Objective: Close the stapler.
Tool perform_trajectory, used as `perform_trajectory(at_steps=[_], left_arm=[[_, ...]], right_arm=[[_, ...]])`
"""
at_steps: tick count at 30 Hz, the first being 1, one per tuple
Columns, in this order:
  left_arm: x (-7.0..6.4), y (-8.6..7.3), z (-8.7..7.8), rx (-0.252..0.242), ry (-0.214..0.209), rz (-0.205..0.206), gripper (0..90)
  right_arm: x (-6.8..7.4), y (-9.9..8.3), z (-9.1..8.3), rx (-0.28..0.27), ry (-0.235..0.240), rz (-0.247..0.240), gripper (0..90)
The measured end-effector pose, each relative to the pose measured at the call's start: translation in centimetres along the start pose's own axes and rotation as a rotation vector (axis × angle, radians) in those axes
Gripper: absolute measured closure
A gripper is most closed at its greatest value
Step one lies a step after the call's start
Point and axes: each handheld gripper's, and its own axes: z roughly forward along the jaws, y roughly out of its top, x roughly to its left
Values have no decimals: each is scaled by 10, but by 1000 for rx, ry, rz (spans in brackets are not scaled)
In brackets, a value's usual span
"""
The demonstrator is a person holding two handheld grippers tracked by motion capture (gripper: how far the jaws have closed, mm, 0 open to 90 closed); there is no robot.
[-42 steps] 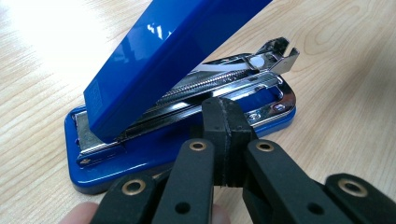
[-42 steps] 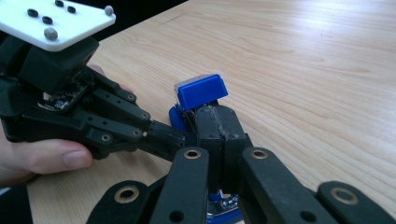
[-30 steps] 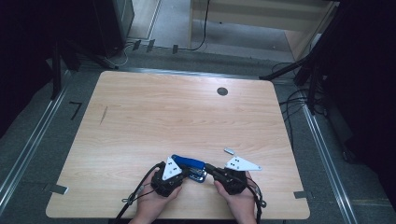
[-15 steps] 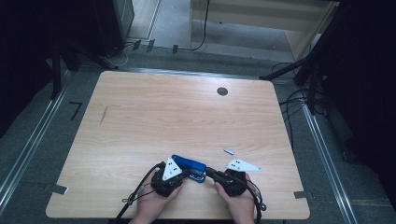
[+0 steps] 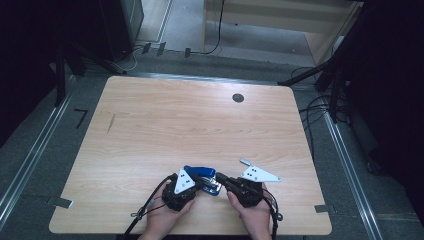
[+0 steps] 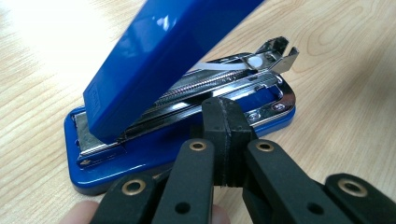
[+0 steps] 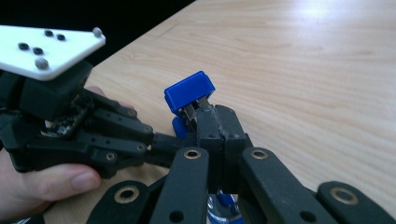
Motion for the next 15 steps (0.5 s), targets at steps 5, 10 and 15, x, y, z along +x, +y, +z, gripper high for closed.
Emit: perform_trajectory(at_steps=[5,10,15], left_arm=[[0,0,0,0,2,1,900],[0,0,0,-1,2,3,900],[-1,0,1,-3,4,12,900]], right_arm=[[2,5,3,-20,13,-22,900],[4,9,6,-34,22,-46,900],[7,13,10,-44,27,-58,900]])
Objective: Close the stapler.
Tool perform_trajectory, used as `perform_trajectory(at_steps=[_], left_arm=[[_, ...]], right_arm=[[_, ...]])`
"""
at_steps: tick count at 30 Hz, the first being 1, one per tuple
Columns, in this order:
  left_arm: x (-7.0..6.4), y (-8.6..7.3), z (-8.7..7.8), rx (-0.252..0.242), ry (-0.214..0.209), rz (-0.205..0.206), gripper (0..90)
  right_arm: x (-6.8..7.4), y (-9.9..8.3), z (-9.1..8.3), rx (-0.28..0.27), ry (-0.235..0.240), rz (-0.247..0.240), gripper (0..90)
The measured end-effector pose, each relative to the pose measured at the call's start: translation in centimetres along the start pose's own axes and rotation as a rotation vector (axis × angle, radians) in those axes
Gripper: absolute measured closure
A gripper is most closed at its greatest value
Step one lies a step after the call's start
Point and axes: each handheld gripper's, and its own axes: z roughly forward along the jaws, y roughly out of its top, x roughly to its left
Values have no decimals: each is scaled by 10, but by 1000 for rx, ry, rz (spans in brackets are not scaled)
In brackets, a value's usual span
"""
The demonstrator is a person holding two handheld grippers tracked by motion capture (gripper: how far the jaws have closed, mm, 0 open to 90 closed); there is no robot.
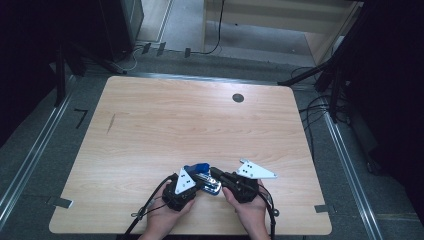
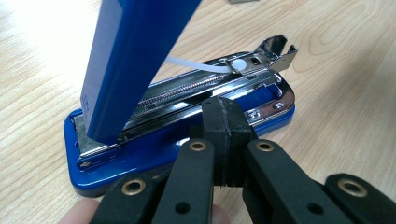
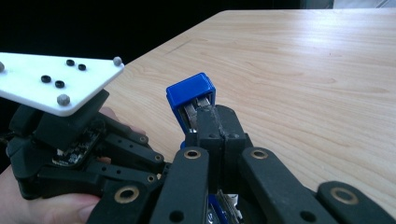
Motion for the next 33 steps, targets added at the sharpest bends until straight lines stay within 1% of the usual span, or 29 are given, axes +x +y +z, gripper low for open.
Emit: perform_trajectory(at_steps=[3,10,17,19,22,25,33], left_arm=[[-1,0,0,2,10,9,900],[-2,0,0,0,10,11,900],[-2,0,0,-1,11,11,900],[-1,0,0,0,9,11,900],[-1,0,1,-1,10,10,900],[-1,0,1,0,10,11,900],[-2,0,1,-2,10,10,900]], right_arm=[[1,2,1,3,-4,-22,900],[4,10,7,2,6,-58,900],[7,15,14,-6,15,-80,900],[7,17,16,-3,19,-82,900],[8,20,18,3,24,-99,900],[8,22,21,5,30,-101,900],[11,31,32,18,53,-129,900]])
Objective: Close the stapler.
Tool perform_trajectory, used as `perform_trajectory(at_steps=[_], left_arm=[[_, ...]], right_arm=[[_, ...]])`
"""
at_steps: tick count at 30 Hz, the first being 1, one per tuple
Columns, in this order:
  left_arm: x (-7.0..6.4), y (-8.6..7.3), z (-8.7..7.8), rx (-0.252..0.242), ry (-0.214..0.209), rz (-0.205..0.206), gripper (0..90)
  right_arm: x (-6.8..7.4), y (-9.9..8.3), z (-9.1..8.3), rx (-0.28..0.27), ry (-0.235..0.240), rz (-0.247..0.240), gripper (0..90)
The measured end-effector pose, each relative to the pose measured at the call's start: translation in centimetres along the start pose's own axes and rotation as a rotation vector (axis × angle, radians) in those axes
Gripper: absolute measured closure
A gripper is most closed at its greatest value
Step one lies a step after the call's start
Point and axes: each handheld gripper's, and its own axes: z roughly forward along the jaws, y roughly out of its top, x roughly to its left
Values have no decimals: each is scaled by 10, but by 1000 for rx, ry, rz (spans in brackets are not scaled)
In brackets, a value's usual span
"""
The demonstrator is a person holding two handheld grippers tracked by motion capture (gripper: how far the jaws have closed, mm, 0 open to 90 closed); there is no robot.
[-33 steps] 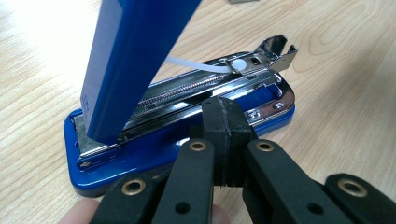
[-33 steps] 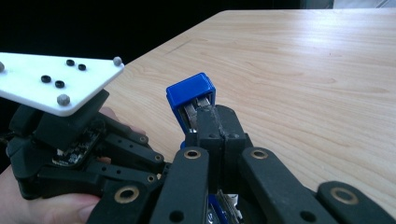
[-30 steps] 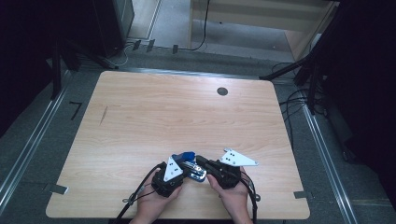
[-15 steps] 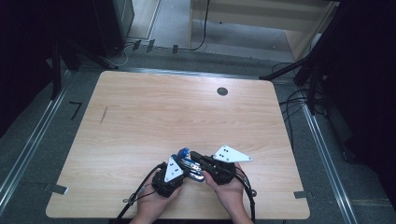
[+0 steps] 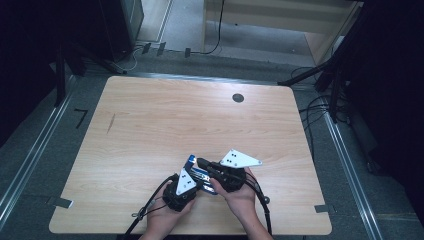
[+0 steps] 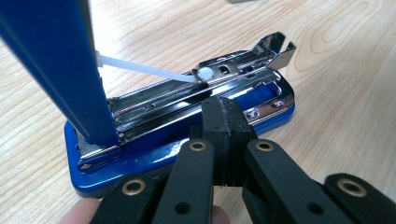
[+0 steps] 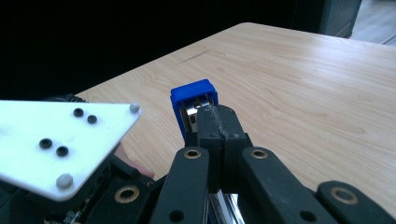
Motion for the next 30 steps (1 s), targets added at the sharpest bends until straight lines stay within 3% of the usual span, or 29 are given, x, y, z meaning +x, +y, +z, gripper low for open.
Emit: perform_trajectory(at_steps=[4,7,8,12,17,20,24,30], left_arm=[[-1,0,0,4,-5,14,900],[0,0,0,12,2,0,900],[1,1,3,44,18,-3,900],[-1,1,3,48,21,16,900],[0,1,3,52,19,9,900],[-1,0,2,34,24,19,900],[-1,-1,-3,-30,41,16,900],[-1,-2,-4,-55,38,23,900]], right_arm=[[0,-1,12,54,-24,-34,900],[1,1,17,53,-11,-24,900],[2,2,19,54,-3,-25,900],[4,4,22,61,-30,-15,900],[5,2,24,75,-44,-6,900],[5,1,25,75,-46,-5,900],[3,1,24,79,-52,11,900],[3,-1,22,82,-54,18,900]])
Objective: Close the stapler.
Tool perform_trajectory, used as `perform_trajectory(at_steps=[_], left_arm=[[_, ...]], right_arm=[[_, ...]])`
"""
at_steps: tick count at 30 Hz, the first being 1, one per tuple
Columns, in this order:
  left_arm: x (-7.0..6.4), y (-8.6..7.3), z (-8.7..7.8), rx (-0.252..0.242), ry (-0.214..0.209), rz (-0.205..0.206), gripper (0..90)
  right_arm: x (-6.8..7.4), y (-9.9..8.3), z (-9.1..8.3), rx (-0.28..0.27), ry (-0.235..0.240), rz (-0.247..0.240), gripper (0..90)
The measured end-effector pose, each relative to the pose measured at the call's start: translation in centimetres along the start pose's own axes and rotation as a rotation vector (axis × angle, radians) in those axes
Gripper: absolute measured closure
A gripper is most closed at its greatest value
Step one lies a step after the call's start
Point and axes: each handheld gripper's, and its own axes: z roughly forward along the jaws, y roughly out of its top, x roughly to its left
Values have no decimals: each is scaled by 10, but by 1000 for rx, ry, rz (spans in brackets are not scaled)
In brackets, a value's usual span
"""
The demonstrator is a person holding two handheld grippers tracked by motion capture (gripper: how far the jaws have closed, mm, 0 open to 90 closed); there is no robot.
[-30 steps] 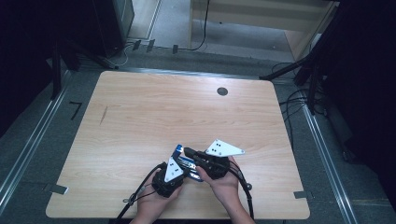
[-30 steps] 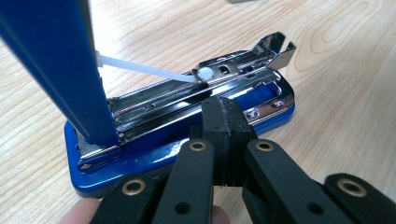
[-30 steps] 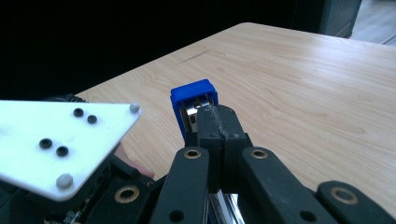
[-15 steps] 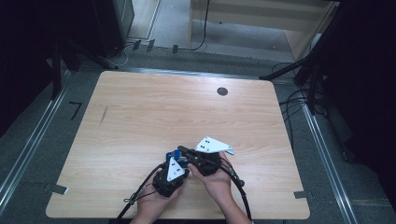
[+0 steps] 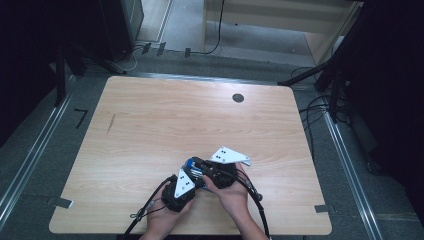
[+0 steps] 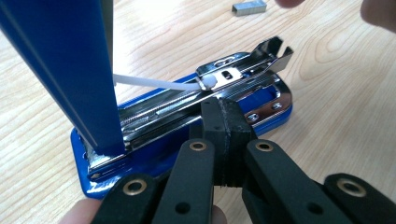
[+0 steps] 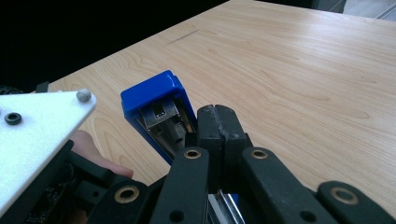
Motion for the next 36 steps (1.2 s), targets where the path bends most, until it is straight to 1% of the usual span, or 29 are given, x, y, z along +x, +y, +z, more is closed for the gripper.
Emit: perform_trajectory(at_steps=[2,3,6,9,10,14,16,18,19,25,27,32,36], left_arm=[[0,0,0,-3,1,-4,900],[1,1,0,-8,8,-7,900],[2,1,1,-9,18,-20,900],[2,1,1,-7,25,-18,900],[2,1,1,-1,23,-19,900],[4,3,5,37,24,-37,900],[3,4,7,51,20,-20,900],[0,4,8,57,32,1,900],[0,4,8,59,34,5,900],[0,4,7,48,39,4,900],[0,4,7,36,38,1,900],[0,4,7,27,39,-1,900],[1,4,5,-7,33,-16,900]], right_arm=[[0,-1,0,4,-2,-4,900],[1,-2,0,7,0,1,900],[3,-3,1,14,2,-9,900],[4,-4,1,21,-7,-21,900],[4,-4,1,24,-12,-23,900],[0,-7,1,36,-34,-3,900],[-2,-8,0,43,-42,2,900],[-2,-9,-1,46,-43,3,900],[-3,-10,-1,51,-45,4,900],[-6,-17,-4,56,-61,30,900],[-8,-20,-5,63,-63,41,900],[-10,-23,-5,68,-64,50,900],[-11,-24,-5,72,-69,55,900]])
